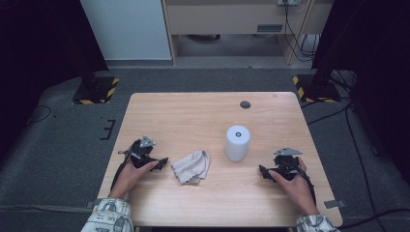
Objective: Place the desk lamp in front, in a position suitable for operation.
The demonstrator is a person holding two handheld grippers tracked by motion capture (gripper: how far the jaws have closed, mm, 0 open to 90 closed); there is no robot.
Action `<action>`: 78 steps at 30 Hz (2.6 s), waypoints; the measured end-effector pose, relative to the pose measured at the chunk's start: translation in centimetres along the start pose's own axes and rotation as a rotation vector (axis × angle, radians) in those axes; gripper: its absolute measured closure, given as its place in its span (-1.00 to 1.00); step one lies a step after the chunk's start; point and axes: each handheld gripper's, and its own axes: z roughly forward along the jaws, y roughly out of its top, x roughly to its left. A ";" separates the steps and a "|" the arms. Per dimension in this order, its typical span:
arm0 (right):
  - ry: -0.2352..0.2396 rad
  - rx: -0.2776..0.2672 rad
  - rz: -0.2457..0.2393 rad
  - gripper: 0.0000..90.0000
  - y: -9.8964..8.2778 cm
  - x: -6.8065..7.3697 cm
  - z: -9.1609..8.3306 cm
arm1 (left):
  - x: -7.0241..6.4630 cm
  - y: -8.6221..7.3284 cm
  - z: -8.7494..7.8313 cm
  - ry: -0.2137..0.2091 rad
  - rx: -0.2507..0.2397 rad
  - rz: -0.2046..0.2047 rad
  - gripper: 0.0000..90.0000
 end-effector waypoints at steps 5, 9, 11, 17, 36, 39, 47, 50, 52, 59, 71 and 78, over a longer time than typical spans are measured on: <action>0.029 -0.030 -0.044 -0.91 0.7 1.1 -0.6 | -0.1 0.0 0.0 -0.001 0.000 0.002 -1.00; 0.064 -0.034 -0.065 -0.90 0.8 1.6 -0.6 | -0.1 0.0 0.0 -0.003 -0.001 0.003 -1.00; 0.084 -0.042 -0.079 -0.89 1.0 1.8 -0.7 | -0.1 0.0 0.0 -0.005 -0.002 0.004 -1.00; 0.122 -0.072 -0.095 -0.88 1.6 2.6 -1.2 | -0.2 0.0 0.1 -0.007 -0.002 0.006 -1.00; 0.246 -0.081 -0.207 -0.91 7.1 5.7 -2.2 | -0.5 0.1 0.1 -0.014 0.001 0.014 -1.00; 0.241 -0.093 -0.207 -0.92 7.8 5.7 -2.1 | -0.5 0.1 0.1 -0.014 0.001 0.014 -1.00; 0.246 -0.107 -0.207 -0.92 9.3 5.4 -1.6 | -0.6 0.1 0.1 -0.014 0.000 0.014 -1.00; 0.248 -0.110 -0.217 -0.91 9.7 5.4 -1.3 | -0.6 0.1 0.1 -0.014 0.001 0.015 -1.00; 0.246 -0.108 -0.220 -0.91 10.1 5.5 -1.1 | -0.6 0.1 0.1 -0.013 0.000 0.014 -1.00; 0.271 -0.106 -0.220 -0.90 11.1 5.4 -0.2 | -0.6 0.1 0.1 -0.015 -0.001 0.014 -1.00; 0.271 -0.094 -0.241 -0.88 12.4 5.6 0.6 | -0.6 0.1 0.1 -0.014 -0.001 0.014 -1.00; 0.270 -0.079 -0.259 -0.82 12.7 5.8 1.0 | -0.6 0.1 0.1 -0.015 -0.002 0.014 -1.00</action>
